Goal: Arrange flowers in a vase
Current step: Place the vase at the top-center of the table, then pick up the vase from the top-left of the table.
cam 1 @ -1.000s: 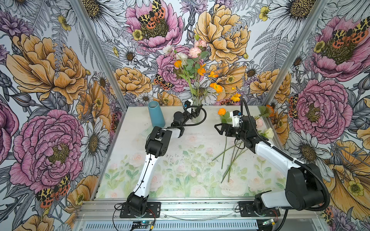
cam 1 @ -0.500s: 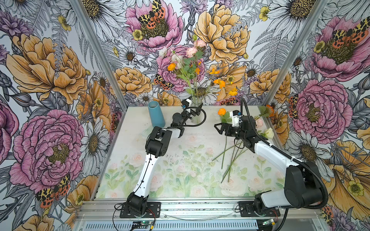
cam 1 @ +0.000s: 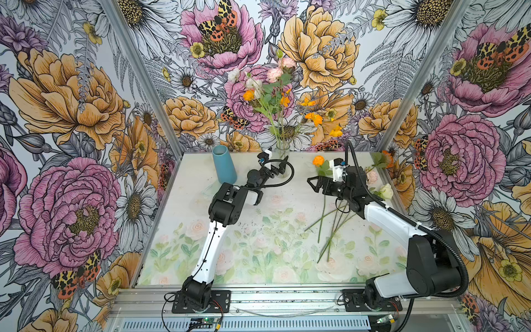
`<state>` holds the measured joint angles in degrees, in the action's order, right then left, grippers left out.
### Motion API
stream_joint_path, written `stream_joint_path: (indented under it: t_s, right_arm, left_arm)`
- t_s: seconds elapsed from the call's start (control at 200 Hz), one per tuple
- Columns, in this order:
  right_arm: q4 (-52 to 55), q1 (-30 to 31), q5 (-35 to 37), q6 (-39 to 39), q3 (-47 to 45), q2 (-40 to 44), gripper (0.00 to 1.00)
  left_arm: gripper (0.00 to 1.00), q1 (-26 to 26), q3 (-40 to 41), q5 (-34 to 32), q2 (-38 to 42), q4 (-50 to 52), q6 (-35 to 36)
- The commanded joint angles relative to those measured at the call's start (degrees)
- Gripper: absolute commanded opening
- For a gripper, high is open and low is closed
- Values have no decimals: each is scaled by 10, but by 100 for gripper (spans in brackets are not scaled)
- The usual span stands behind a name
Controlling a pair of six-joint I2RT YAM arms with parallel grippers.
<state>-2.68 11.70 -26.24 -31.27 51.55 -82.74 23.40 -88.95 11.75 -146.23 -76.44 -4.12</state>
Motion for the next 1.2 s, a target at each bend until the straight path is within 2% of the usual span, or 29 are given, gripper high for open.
stream_joint_path:
  t_s: [0.0, 0.22, 0.315, 0.38, 0.49, 0.53, 0.58, 0.706, 0.781, 0.881, 0.941, 1.191]
  right_arm:
    - [-14, -13, 6, -15, -13, 26, 100]
    - [4, -27, 40, -34, -64, 109, 100]
    - [47, -20, 61, -18, -65, 147, 99]
    - [87, 15, 102, 12, -53, 178, 98]
    - [159, 129, 213, 66, 10, 189, 99]
    - [166, 149, 207, 61, 32, 172, 99]
    - [165, 167, 186, 49, 54, 143, 99]
    - [164, 243, 193, 59, 123, 66, 99]
    - [163, 272, 202, 54, 169, 24, 99]
    - [162, 282, 186, 42, 221, -24, 99]
    - [160, 283, 170, 40, 236, -43, 99]
    - [143, 283, 131, 40, 240, -69, 99]
  left_arm:
    - [99, 3, 53, -26, 70, -45, -50]
    - [99, 20, 201, -31, 179, -46, -17]
    - [99, 20, 267, -67, 247, -46, 7]
    - [99, 18, 325, -91, 299, -45, 6]
    - [99, 10, 452, -149, 409, -29, 1]
    - [99, 1, 491, -166, 475, 21, -2]
    - [99, -11, 517, -193, 555, 144, 0]
    - [99, -36, 471, -296, 710, 528, 22]
    - [99, -76, 459, -297, 753, 630, 10]
    - [99, -155, 443, -244, 766, 698, -28]
    - [99, -185, 430, -198, 750, 706, -32]
    - [99, -203, 344, -192, 640, 696, -20]
